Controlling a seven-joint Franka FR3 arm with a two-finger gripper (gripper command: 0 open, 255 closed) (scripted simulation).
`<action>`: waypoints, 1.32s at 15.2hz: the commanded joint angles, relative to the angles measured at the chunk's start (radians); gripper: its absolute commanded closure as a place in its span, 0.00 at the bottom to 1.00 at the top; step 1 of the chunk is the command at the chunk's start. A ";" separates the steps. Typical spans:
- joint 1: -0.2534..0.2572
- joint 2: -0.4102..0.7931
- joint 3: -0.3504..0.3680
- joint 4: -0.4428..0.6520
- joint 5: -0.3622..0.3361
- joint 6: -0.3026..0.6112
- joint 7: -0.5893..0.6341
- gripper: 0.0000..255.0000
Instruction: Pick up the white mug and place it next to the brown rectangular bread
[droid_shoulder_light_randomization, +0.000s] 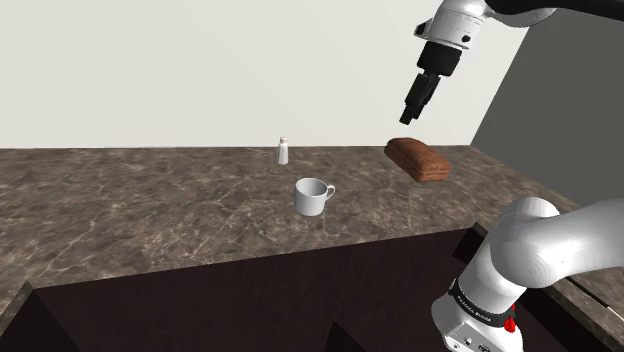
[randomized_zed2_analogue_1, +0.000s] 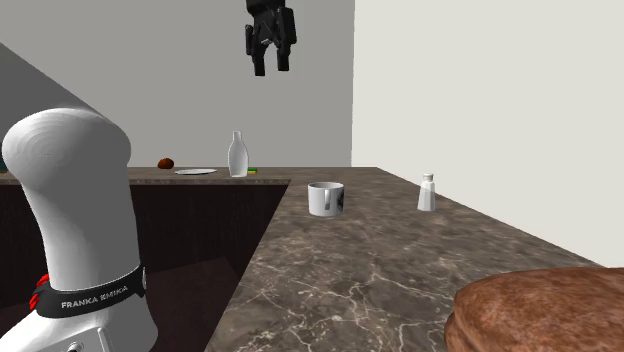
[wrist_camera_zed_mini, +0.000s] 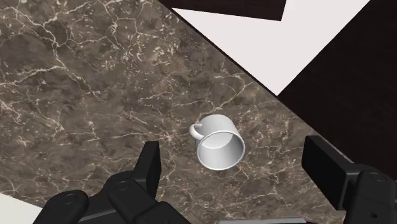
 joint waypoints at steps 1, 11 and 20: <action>0.000 0.000 0.000 0.000 0.000 0.000 0.000 0.00; 0.015 0.197 0.140 -0.115 0.018 0.307 0.114 0.00; 0.007 0.481 0.259 -0.101 -0.029 0.562 0.245 0.00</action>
